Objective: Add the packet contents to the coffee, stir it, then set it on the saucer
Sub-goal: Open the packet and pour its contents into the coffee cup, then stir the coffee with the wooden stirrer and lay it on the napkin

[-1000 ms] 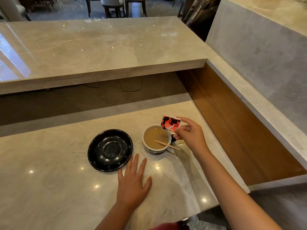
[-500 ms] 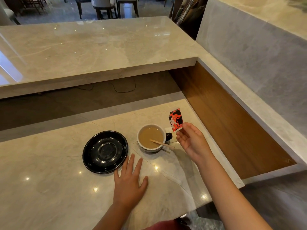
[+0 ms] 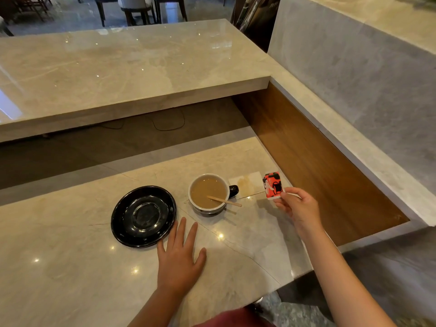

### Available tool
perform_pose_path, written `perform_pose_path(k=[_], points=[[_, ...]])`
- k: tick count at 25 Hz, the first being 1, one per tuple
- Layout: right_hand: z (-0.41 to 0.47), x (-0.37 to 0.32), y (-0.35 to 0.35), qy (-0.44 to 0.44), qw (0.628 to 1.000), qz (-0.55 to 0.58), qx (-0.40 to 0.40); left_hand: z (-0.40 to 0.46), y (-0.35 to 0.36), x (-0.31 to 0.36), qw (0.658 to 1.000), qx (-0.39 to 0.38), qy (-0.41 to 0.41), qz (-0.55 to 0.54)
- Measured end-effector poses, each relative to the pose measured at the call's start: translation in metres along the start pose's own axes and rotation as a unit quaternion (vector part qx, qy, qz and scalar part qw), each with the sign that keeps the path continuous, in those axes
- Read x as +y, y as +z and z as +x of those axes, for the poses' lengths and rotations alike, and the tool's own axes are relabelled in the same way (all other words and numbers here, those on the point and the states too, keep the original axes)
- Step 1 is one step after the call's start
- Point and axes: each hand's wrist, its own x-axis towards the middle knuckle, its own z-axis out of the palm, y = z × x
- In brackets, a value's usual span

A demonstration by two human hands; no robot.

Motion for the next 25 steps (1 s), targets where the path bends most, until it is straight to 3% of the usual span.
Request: perform_pose_path(k=[6,10,15,17,20,22,25], points=[[0.018,0.026,-0.026,0.015,0.976,-0.199,0.089,0.0,0.0,0.0,1.0,0.001,0.002,-0.008],[0.027,0.039,-0.029,-0.054,0.926,-0.356,0.112,0.0,-0.001,0.001,1.0,0.003,0.003,-0.008],[0.022,0.043,-0.025,-0.107,0.865,-0.473,0.131,-0.001,0.0,0.0,1.0,-0.001,0.0,-0.005],[0.015,0.045,-0.024,-0.164,0.822,-0.527,0.139,-0.001,0.0,0.0,1.0,-0.001,0.0,-0.006],[0.009,0.057,-0.027,-0.284,0.748,-0.6,0.03,0.0,0.0,0.0,1.0,0.0,0.001,-0.004],[0.007,0.068,-0.03,-0.295,0.709,-0.638,-0.056,0.0,0.0,0.0,1.0,-0.001,0.0,-0.005],[0.007,0.075,-0.033,-0.279,0.7,-0.652,-0.084,-0.001,0.0,0.001,1.0,-0.002,-0.001,-0.003]])
